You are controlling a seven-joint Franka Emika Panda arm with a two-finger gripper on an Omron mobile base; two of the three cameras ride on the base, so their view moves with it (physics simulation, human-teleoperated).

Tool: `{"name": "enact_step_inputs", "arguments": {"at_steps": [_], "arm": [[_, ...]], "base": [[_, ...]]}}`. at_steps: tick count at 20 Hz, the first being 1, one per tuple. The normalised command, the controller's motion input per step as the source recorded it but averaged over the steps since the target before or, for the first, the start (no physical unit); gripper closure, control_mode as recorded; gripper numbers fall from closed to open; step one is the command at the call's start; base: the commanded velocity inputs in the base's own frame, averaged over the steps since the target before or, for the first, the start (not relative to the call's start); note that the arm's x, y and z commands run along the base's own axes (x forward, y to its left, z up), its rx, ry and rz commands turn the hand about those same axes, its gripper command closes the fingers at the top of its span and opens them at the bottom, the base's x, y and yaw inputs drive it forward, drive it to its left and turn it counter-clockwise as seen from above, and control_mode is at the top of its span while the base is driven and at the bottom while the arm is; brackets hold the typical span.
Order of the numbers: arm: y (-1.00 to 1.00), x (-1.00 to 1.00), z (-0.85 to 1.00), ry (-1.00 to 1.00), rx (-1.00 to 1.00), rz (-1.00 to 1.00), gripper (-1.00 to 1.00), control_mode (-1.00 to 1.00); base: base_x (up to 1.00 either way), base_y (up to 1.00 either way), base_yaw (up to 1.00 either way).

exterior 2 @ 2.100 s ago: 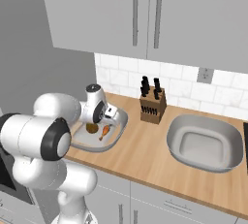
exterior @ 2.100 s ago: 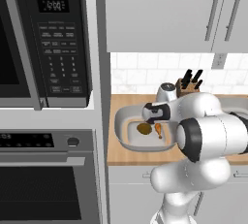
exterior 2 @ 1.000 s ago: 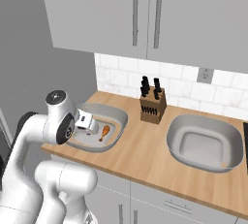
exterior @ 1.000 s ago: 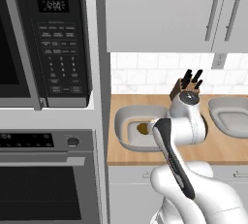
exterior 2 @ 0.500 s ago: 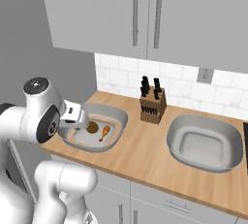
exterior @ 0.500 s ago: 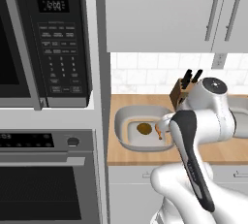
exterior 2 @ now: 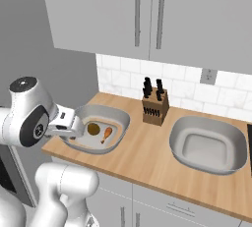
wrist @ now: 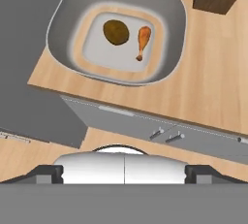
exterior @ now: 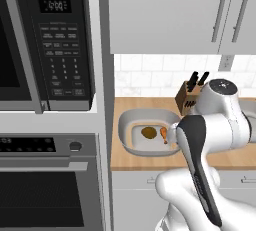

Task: Place one avocado and one chicken drumstick in each tupperware on the nearby counter, to pack two identical lunches.

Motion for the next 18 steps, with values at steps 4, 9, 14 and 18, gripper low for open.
{"name": "enact_step_inputs", "arguments": {"at_steps": [4, 9, 14, 18], "arm": [[0.00, 0.00, -0.06, -0.01, 0.00, 0.00, -1.00, -1.00], [0.01, 0.00, -0.08, -0.02, 0.00, 0.02, -1.00, 1.00], [0.00, 0.00, 0.00, 0.00, 0.00, 0.00, -1.00, 1.00], [0.00, 0.00, 0.00, 0.00, 0.00, 0.00, -1.00, 1.00]], "base": [[0.00, 0.00, 0.00], [-0.06, 0.00, 0.02], [-0.75, 0.09, 0.18], [-0.69, 0.65, 0.61]]}}
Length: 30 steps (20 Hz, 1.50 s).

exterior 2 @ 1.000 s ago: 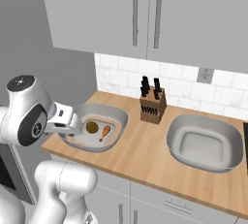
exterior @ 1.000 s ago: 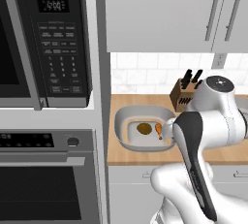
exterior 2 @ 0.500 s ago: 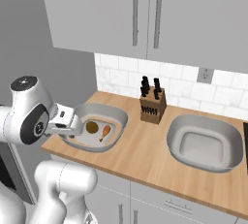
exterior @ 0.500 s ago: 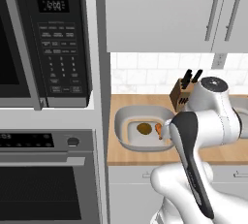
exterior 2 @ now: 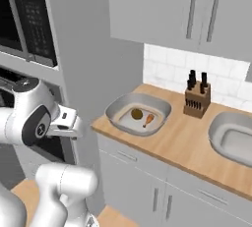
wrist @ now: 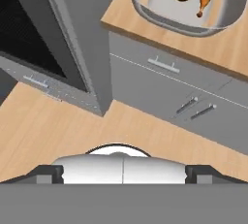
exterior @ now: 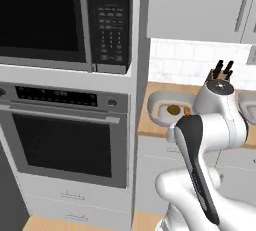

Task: Place one avocado and one chicken drumstick in each tupperware on the nearby counter, to pack two identical lunches.

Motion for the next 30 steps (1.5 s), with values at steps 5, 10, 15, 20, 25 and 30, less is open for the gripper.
{"name": "enact_step_inputs", "arguments": {"at_steps": [5, 10, 15, 20, 25, 30], "arm": [[0.00, 0.00, 0.00, 0.00, 0.00, 0.00, -1.00, 1.00], [0.00, 0.00, 0.00, 0.00, 0.00, 0.00, -1.00, 1.00], [0.00, 0.00, 0.00, 0.00, 0.00, 0.00, -1.00, 1.00], [0.00, 0.00, 0.00, 0.00, 0.00, 0.00, -1.00, 1.00], [0.00, 0.00, 0.00, 0.00, 0.00, 0.00, -1.00, 1.00], [0.00, 0.00, 0.00, 0.00, 0.00, 0.00, -1.00, 1.00]], "base": [[-0.19, 0.80, 0.88], [-0.01, 0.73, 0.92], [0.00, 0.53, 0.94], [0.02, 0.65, 0.77], [0.63, 0.69, 0.32], [1.00, 0.33, 0.10]]}}
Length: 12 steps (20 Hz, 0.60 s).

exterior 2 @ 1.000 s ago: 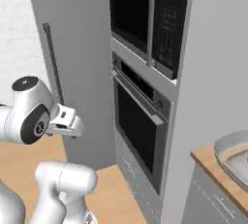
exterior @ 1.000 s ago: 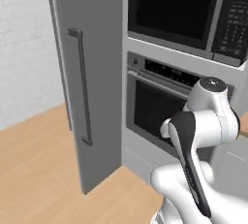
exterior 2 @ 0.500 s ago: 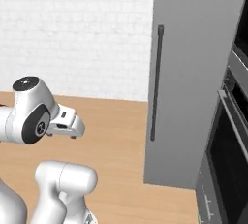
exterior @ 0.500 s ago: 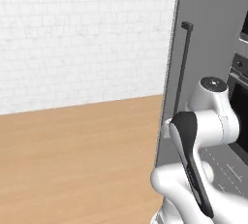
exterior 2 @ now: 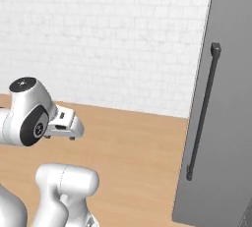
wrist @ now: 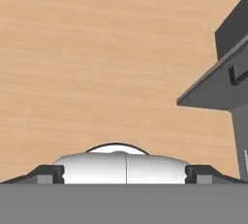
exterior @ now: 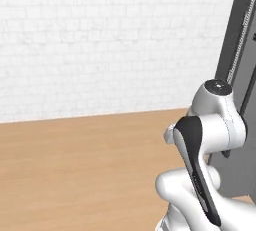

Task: Place one avocado and one chicken drumstick in each tupperware on the nearby counter, to pack two identical lunches.

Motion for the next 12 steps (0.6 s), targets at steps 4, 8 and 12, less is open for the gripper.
{"name": "enact_step_inputs", "arguments": {"at_steps": [4, 8, 12], "arm": [[0.00, 0.00, 0.00, 0.00, 0.00, 0.00, -1.00, 1.00], [0.00, 0.00, 0.00, 0.00, 0.00, 0.00, -1.00, 1.00], [0.00, 0.00, 0.00, 0.00, 0.00, 0.00, -1.00, 1.00]], "base": [[1.00, 0.33, 0.01], [0.92, 0.63, -0.20], [0.59, 0.78, -0.60]]}}
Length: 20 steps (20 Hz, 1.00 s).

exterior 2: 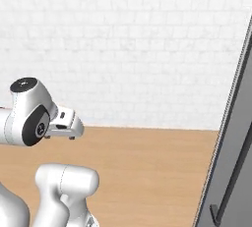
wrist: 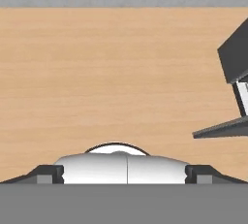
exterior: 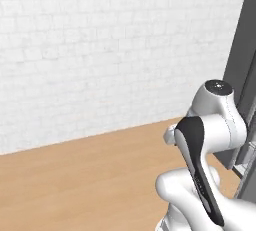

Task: Place one avocado and one chicken drumstick in each tupperware on the nearby counter, to pack two identical lunches.

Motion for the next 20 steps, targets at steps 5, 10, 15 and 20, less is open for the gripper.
{"name": "enact_step_inputs", "arguments": {"at_steps": [5, 10, 15, 20], "arm": [[0.00, 0.00, 0.00, 0.00, 0.00, 0.00, -1.00, 1.00], [0.00, 0.00, 0.00, 0.00, 0.00, 0.00, -1.00, 1.00], [0.00, 0.00, 0.00, 0.00, 0.00, 0.00, -1.00, 1.00], [0.00, 0.00, 0.00, 0.00, 0.00, 0.00, -1.00, 1.00]], "base": [[0.57, 0.56, -0.71], [0.66, 0.47, -0.76], [0.69, 0.44, -0.78], [0.72, 0.49, -0.74]]}}
